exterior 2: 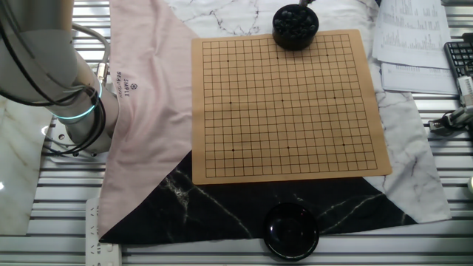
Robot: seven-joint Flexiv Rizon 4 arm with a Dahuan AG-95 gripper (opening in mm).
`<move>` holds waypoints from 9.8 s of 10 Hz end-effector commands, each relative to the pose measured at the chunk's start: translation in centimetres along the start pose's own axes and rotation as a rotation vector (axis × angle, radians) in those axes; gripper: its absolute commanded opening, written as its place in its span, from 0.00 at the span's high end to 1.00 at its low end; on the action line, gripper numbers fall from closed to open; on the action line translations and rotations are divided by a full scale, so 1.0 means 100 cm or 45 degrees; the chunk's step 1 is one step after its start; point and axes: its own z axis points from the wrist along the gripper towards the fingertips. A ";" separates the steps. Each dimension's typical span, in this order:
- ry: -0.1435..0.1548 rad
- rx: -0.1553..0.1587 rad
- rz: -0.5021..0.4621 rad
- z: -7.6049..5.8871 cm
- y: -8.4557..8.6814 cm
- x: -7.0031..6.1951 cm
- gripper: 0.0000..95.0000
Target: Play the first move as black on the 3-4 point in the upper right corner of the Go board
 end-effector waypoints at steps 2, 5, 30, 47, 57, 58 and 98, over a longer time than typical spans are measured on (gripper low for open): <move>0.010 0.003 0.011 0.002 -0.004 0.008 1.00; 0.006 0.009 0.020 0.004 -0.006 0.015 1.00; 0.015 -0.039 -0.032 0.008 -0.018 0.020 1.00; -0.012 -0.029 -0.094 0.025 -0.017 0.009 1.00; 0.029 -0.035 -0.106 -0.002 -0.022 0.013 1.00; 0.029 -0.035 -0.108 -0.001 -0.022 0.013 1.00; -0.010 -0.029 -0.133 0.010 -0.029 0.005 0.80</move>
